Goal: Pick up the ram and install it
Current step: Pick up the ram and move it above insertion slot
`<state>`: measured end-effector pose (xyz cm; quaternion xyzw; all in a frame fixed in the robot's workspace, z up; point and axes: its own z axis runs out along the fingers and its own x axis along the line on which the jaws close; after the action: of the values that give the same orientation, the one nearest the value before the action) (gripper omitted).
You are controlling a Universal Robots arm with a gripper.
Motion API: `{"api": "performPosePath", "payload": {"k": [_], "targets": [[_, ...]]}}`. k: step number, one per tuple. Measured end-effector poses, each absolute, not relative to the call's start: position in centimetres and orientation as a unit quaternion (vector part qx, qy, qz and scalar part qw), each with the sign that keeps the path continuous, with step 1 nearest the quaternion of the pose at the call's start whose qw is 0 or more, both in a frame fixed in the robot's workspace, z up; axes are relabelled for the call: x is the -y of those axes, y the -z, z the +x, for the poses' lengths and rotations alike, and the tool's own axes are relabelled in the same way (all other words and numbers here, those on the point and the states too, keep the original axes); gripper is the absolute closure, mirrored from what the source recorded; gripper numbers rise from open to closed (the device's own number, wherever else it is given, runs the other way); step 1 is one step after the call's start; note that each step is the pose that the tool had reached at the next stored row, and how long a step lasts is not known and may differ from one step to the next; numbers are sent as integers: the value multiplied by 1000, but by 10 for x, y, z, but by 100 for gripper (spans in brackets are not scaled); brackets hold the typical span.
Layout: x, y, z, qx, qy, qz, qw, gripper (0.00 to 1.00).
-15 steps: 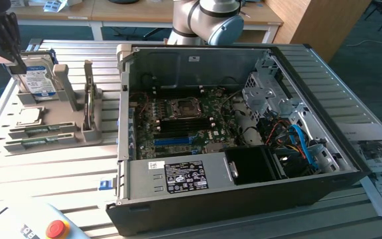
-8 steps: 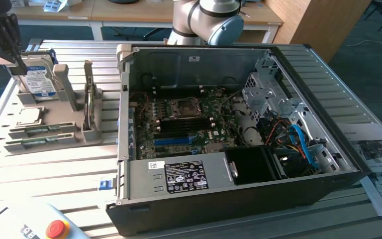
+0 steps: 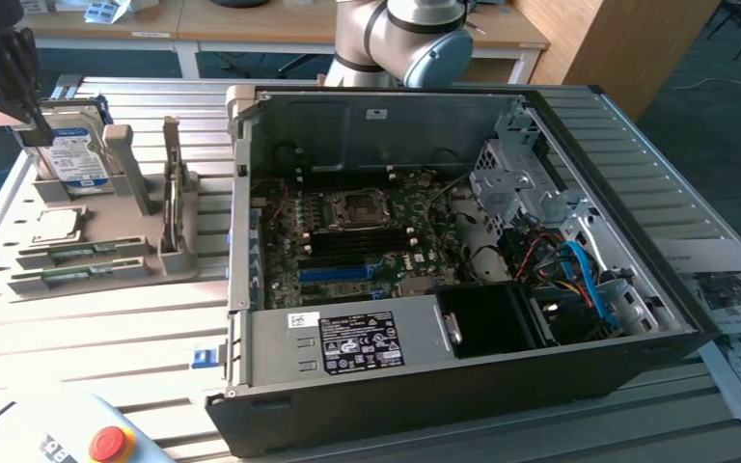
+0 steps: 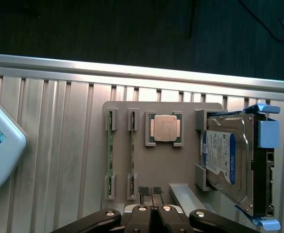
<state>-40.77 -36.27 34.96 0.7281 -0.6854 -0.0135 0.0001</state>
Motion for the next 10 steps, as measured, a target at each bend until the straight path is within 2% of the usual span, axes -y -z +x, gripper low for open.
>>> {"api": "performPosePath", "payload": {"k": [10], "targets": [[363,-347,-408,685,14,728,0,90]]}}
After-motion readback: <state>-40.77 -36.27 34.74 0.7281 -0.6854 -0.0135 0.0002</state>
